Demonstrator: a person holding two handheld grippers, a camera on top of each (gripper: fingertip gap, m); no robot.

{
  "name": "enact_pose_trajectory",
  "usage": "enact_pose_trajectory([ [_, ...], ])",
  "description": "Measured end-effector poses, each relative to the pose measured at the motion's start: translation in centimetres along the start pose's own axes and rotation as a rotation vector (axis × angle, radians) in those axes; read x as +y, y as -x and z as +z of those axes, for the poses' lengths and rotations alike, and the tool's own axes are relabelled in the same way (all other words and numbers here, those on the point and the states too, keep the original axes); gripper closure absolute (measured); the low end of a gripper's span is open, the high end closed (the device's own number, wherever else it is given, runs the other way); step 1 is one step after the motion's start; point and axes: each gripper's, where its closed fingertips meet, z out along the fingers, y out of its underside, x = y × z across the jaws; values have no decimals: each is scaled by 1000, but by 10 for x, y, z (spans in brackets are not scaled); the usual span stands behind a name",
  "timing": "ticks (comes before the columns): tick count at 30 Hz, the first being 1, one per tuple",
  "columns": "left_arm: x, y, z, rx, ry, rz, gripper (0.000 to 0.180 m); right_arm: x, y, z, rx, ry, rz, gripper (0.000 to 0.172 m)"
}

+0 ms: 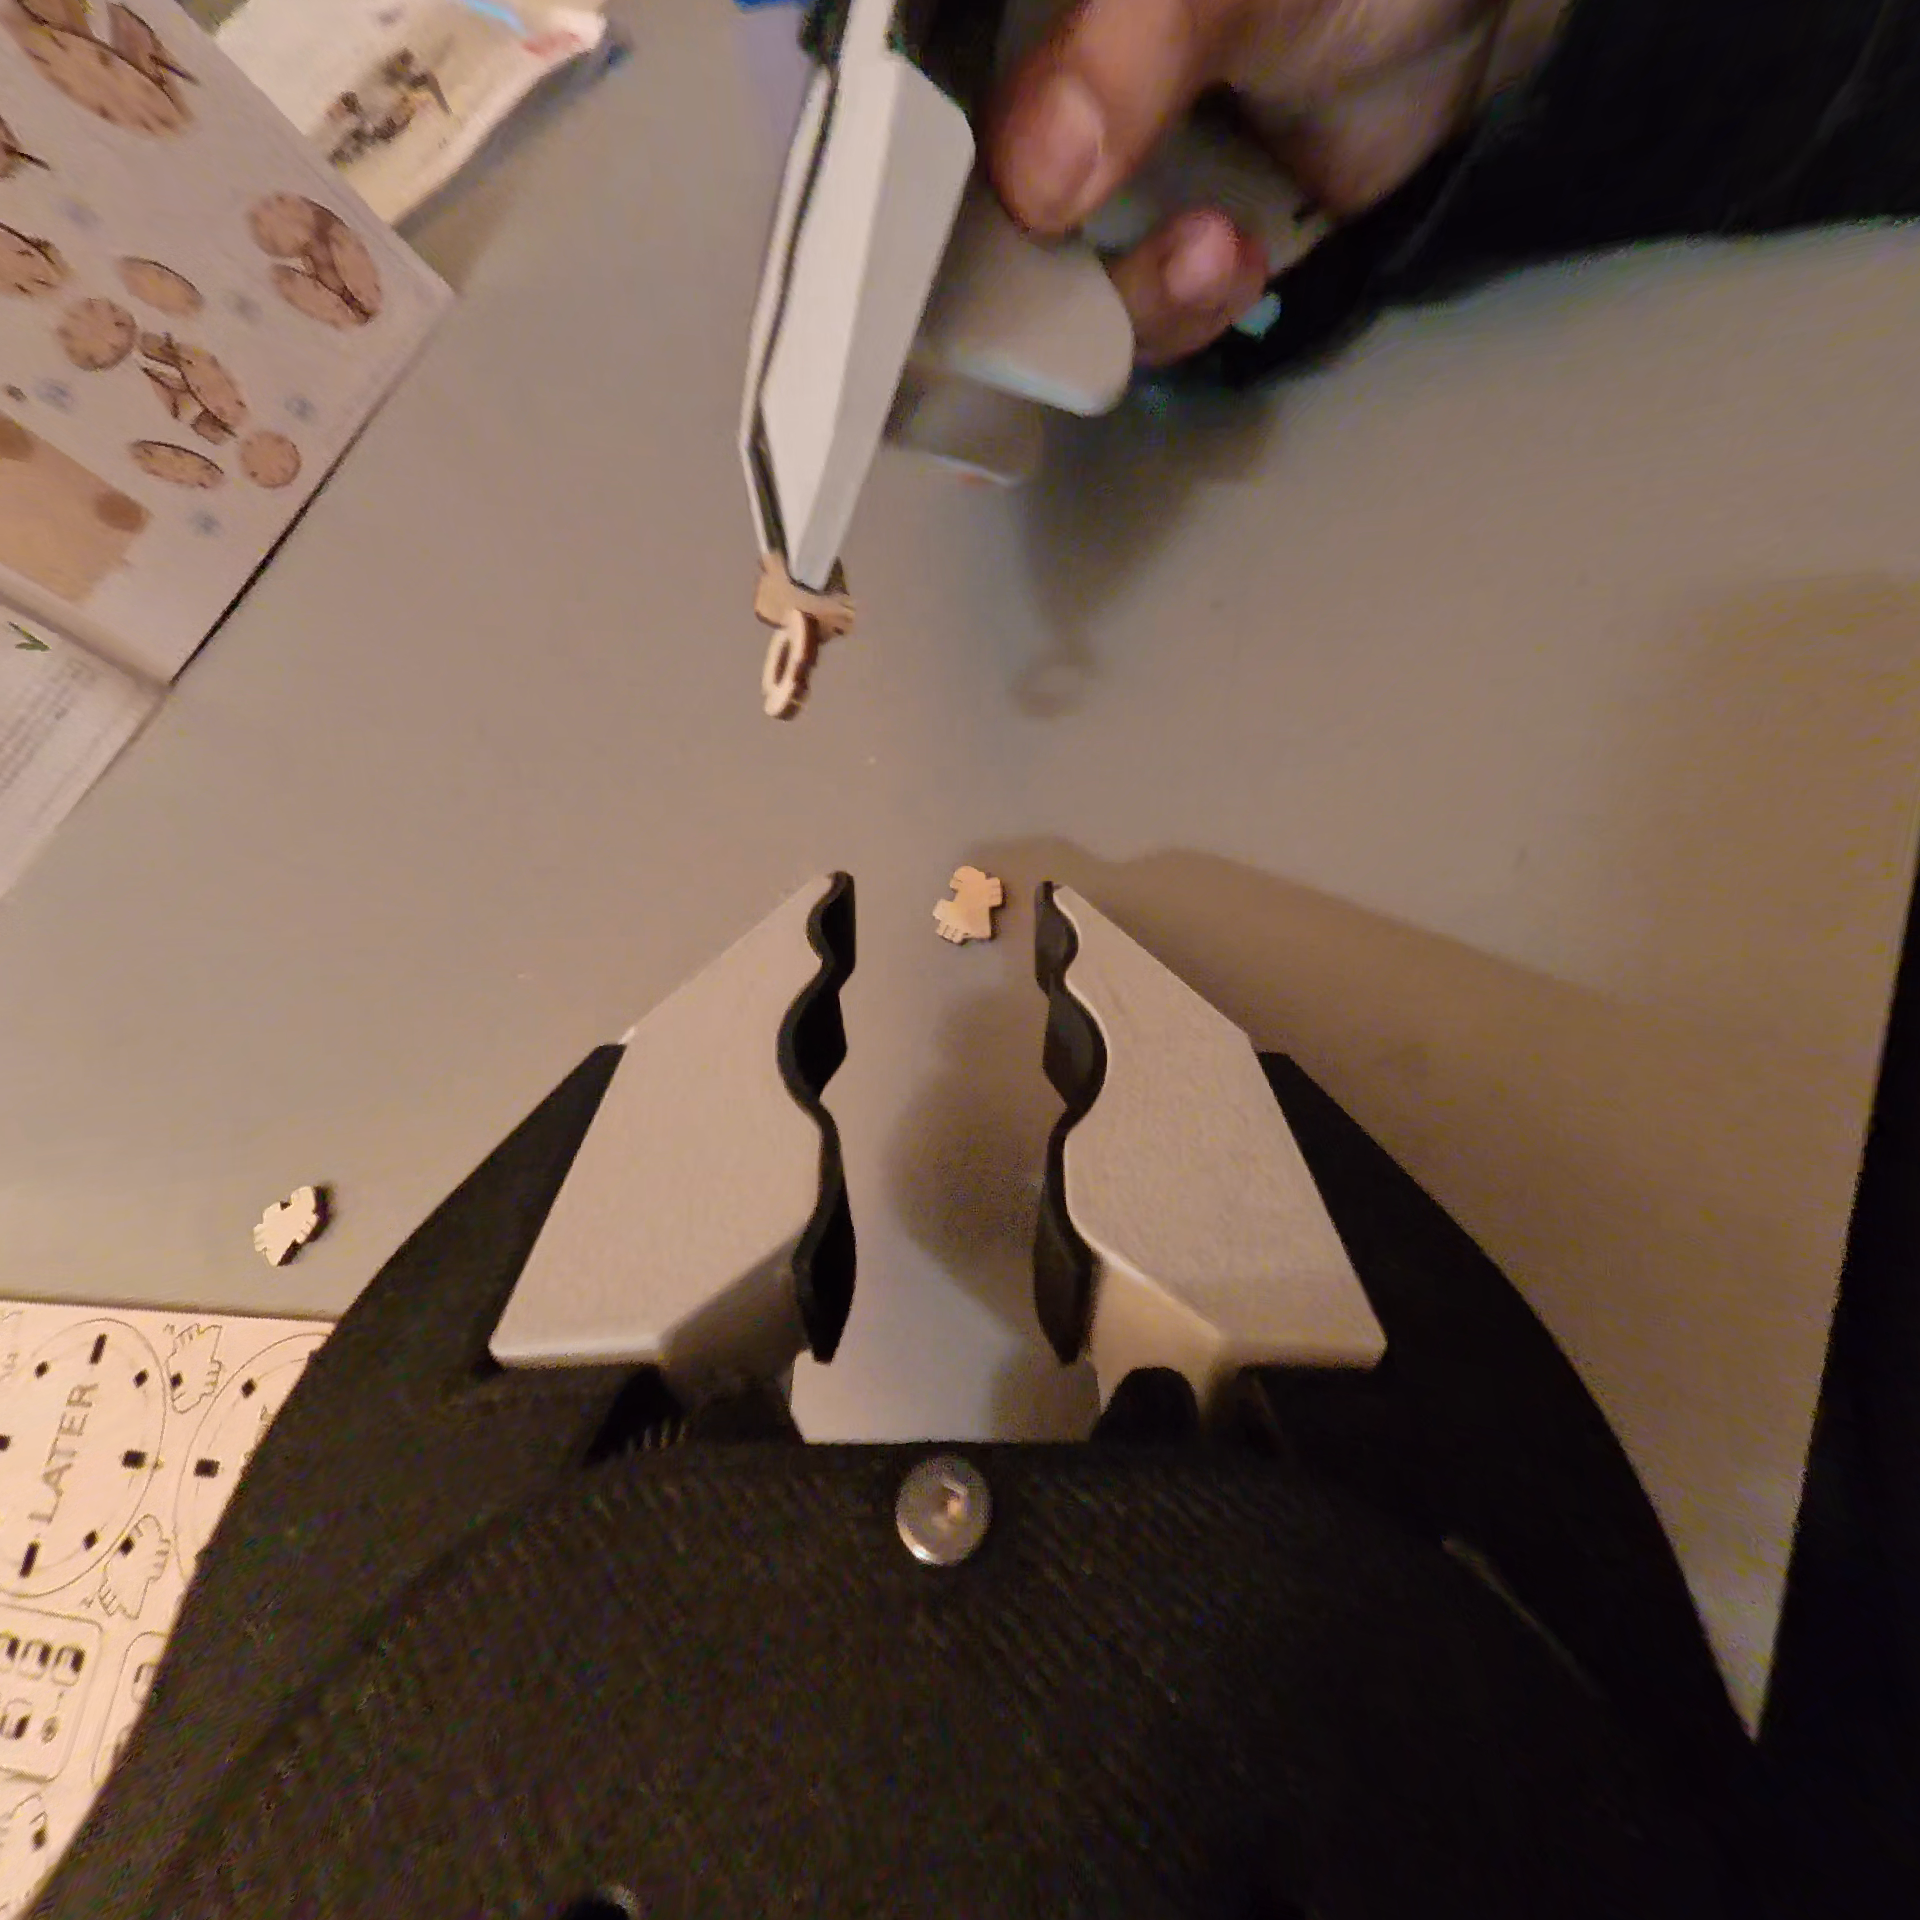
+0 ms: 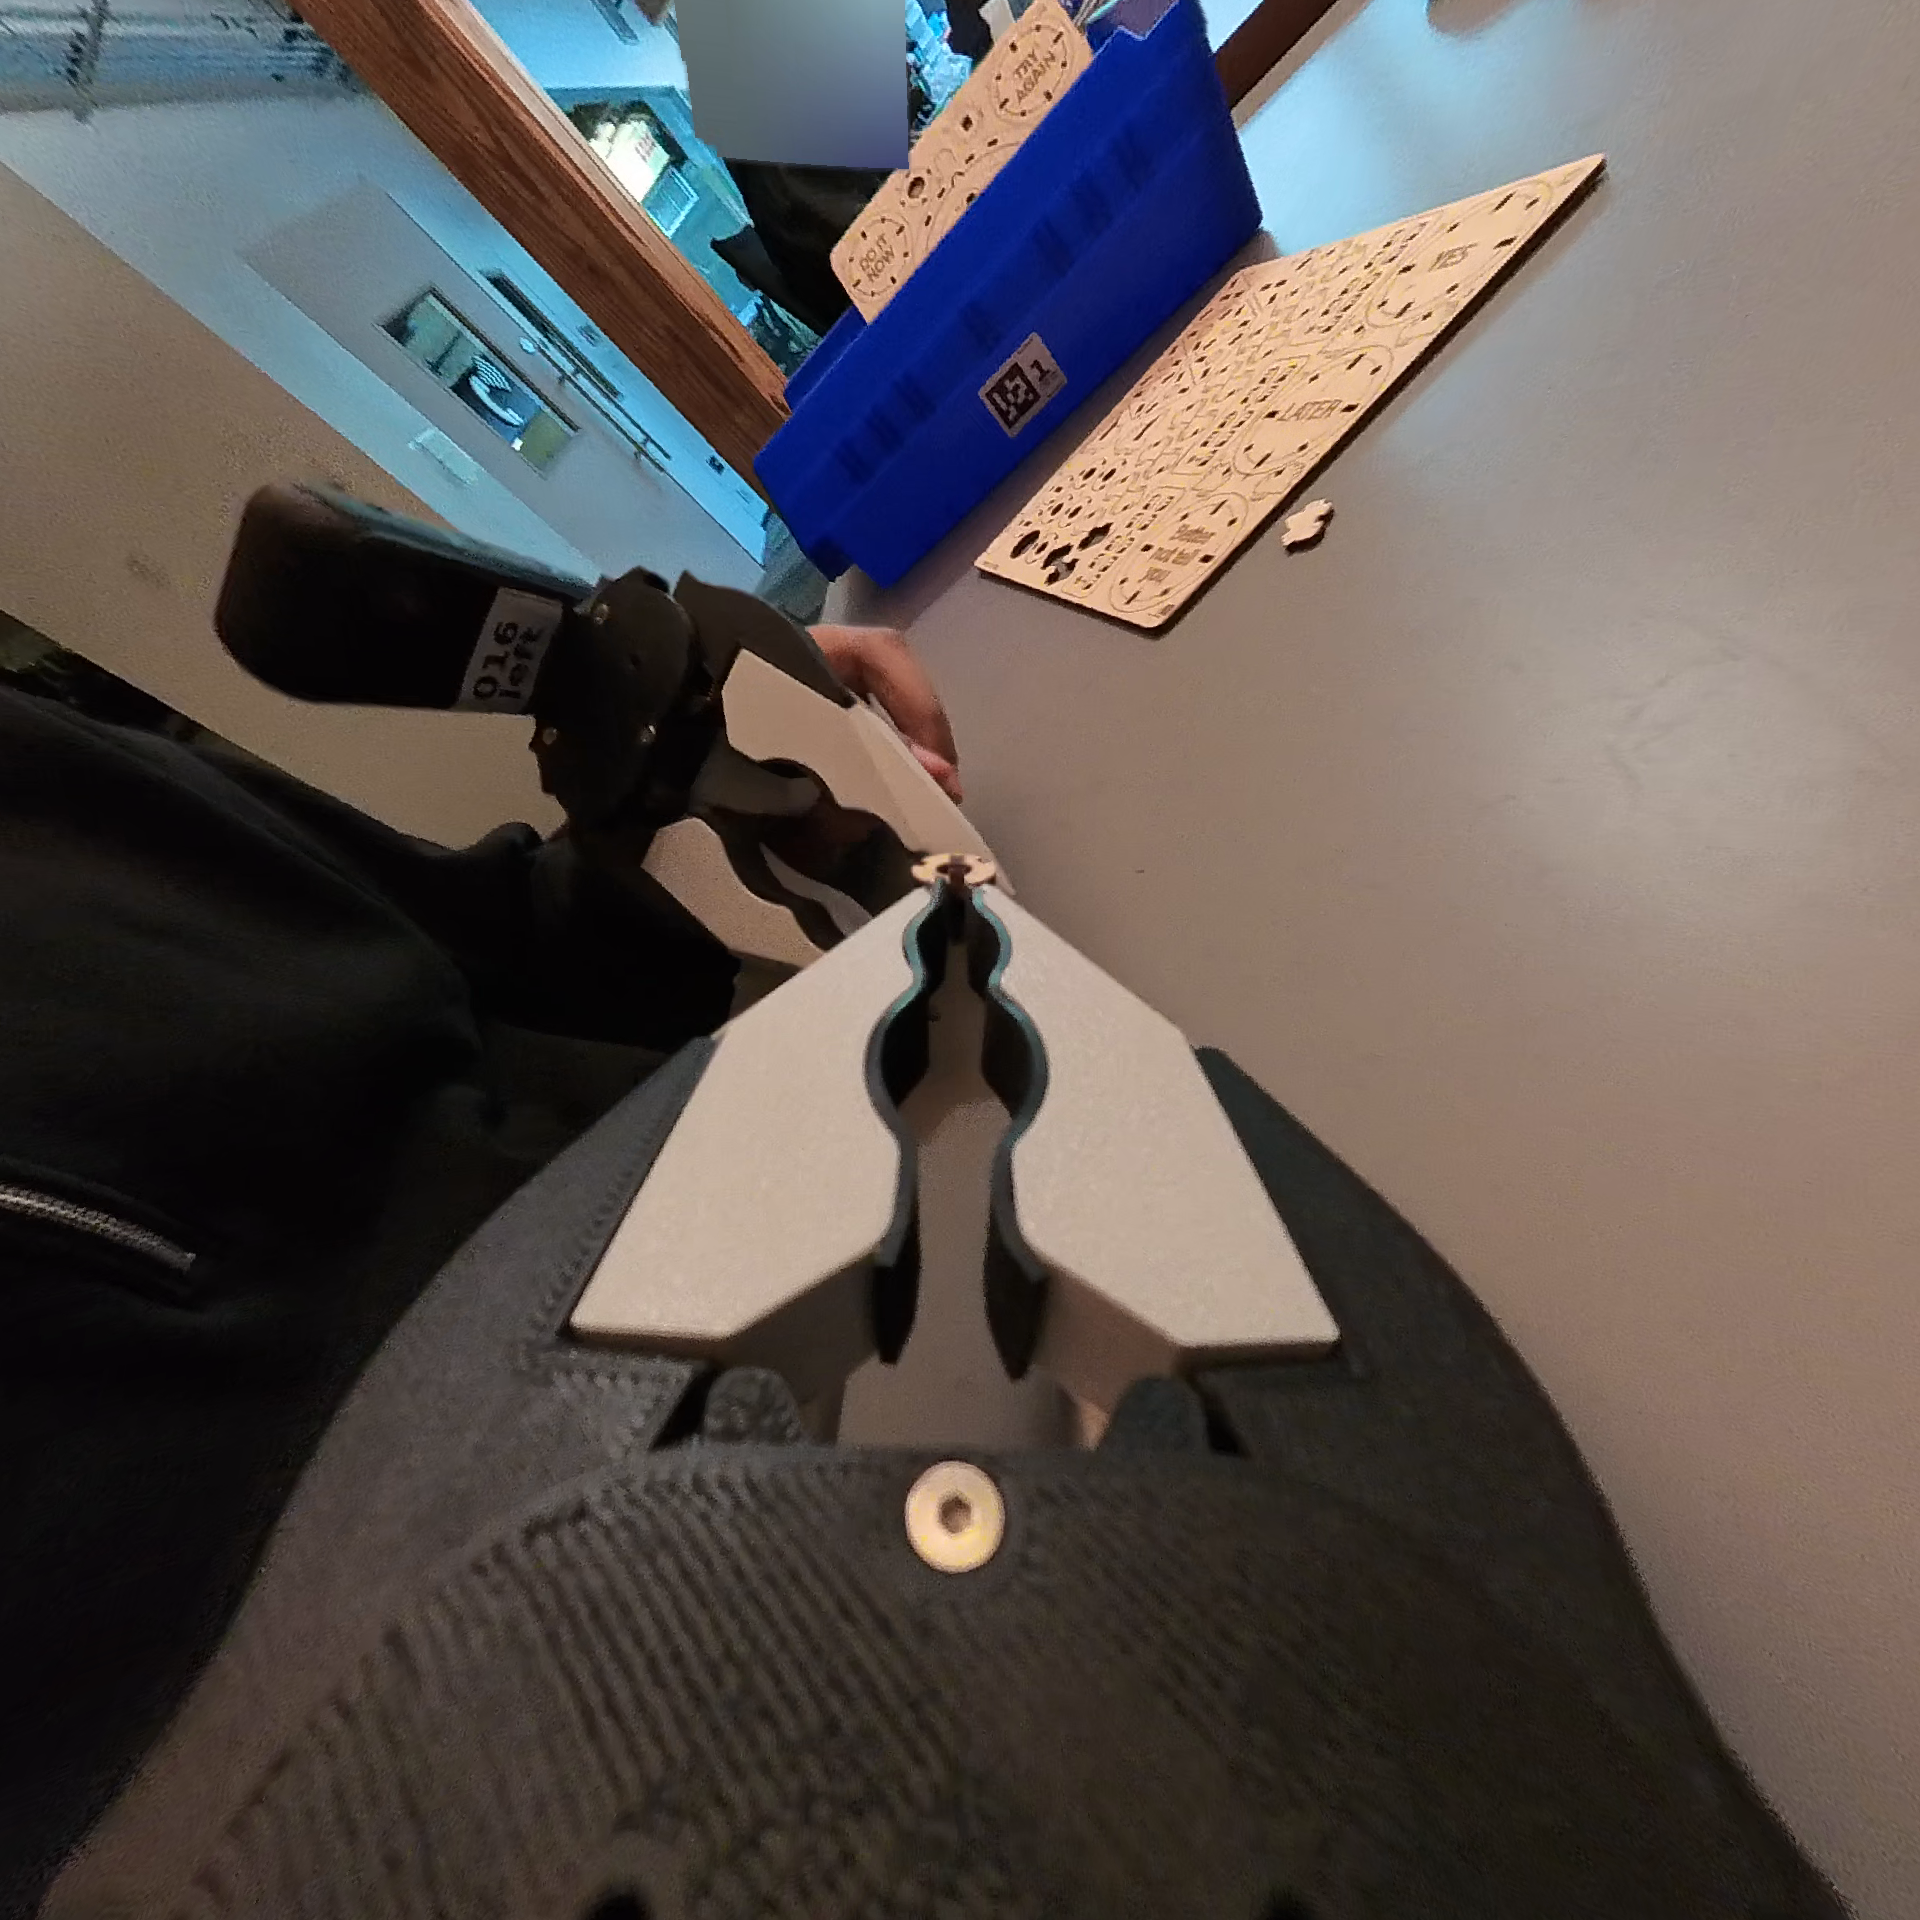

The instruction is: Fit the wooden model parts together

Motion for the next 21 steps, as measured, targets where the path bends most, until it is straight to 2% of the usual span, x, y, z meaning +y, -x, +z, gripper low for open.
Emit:
enact_pose_trajectory([
  [5, 8, -2, 10, -5, 76, 18, 155, 5, -6, 0, 73, 57, -89, 172],
  [10, 11, -6, 13, 9, 101, 24, 180, 9, -2, 3, 84, 90, -163, 172],
  [14, 9, -4, 12, -3, 89, 20, 180, 7, -2, 2, 72, 81, -152, 172],
  [21, -4, 3, -2, 0, -35, -64, 180, 7, -1, 0, 72, 85, -180, 172],
])
